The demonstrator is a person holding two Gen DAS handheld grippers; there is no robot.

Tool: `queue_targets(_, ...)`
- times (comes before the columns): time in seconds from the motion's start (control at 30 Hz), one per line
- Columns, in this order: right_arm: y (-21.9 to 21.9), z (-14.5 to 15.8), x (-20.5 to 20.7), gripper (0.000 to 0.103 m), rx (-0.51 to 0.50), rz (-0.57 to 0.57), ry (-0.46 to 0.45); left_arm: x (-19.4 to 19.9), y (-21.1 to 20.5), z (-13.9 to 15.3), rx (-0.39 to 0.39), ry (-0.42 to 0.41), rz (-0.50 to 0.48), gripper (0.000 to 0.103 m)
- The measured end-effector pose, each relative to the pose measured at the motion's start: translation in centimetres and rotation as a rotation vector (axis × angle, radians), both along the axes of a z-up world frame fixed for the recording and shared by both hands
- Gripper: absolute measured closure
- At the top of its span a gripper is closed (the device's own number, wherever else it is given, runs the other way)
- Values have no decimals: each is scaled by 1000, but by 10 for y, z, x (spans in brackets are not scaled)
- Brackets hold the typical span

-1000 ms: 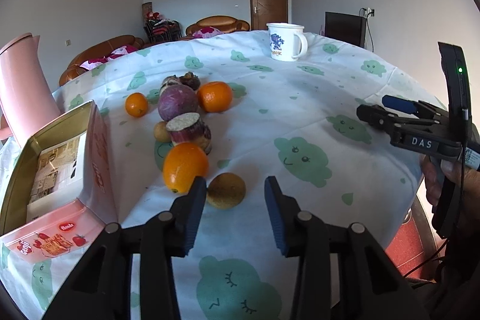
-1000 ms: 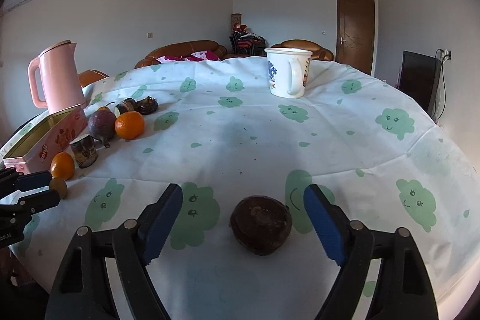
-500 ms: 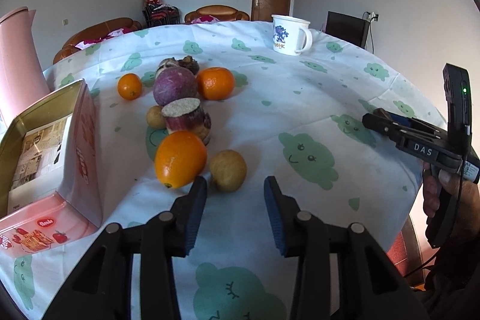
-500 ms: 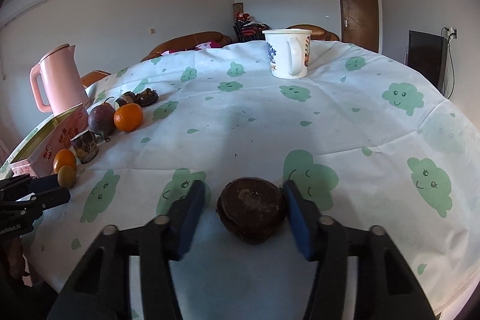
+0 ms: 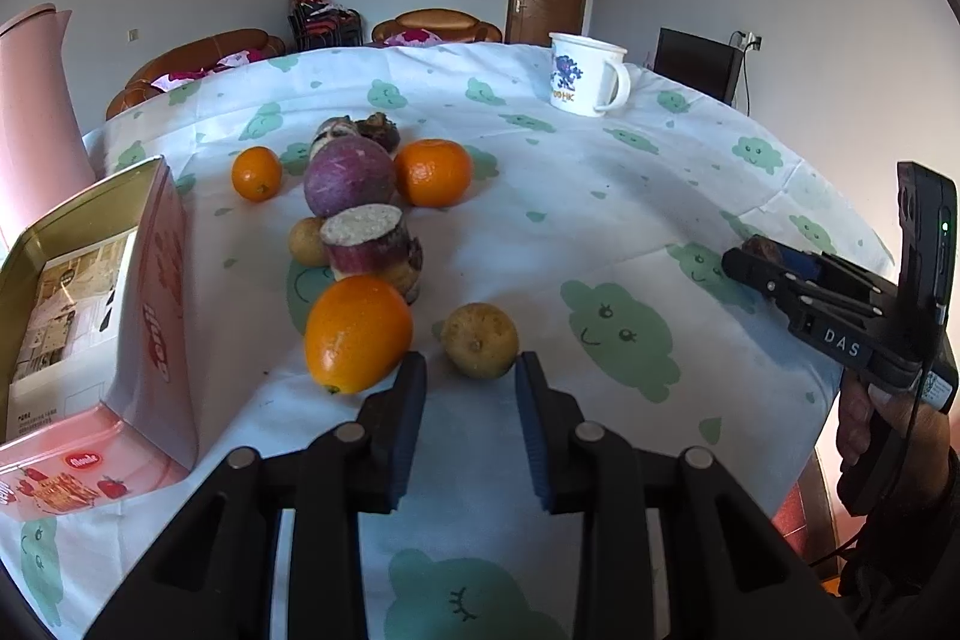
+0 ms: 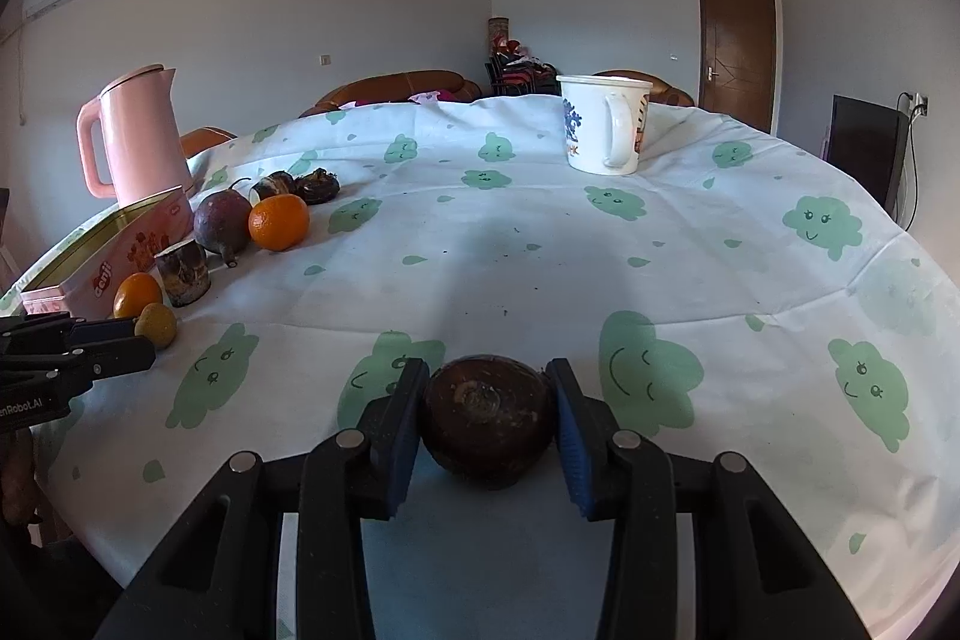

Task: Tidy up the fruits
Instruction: 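Lift the brown fruit with the right gripper while the left gripper lifts the potato-like fruit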

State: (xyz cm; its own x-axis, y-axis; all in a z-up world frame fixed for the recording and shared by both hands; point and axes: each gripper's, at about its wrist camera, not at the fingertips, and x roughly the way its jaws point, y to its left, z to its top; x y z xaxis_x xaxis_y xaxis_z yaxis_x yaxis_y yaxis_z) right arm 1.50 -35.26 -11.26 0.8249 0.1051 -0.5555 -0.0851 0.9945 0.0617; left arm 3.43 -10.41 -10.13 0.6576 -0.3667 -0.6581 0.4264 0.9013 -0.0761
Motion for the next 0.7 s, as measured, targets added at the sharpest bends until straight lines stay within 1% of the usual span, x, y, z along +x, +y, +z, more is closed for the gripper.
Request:
queue_targets(0.17,6,0,-2,61,-12,19,-7,8,-11,5,34,-4,7,70)
queue_targets(0.23,8,1,-2,61,-11,25,-13,12,-16,3,42,12,-1,70)
queue_targets(0.27,8,2,-3,61,-12,28,-17,12,-17,3,51,9,-3,74)
queue_targets(0.33,10,3,-4,61,-11,33,-25,10,-19,3,62,-2,-11,74)
queue_targets(0.5,19,12,-9,61,-8,73,-56,8,-12,7,21,-16,-14,74)
queue_targets(0.7,39,18,-11,61,-14,129,-68,6,-6,10,7,-39,-3,74)
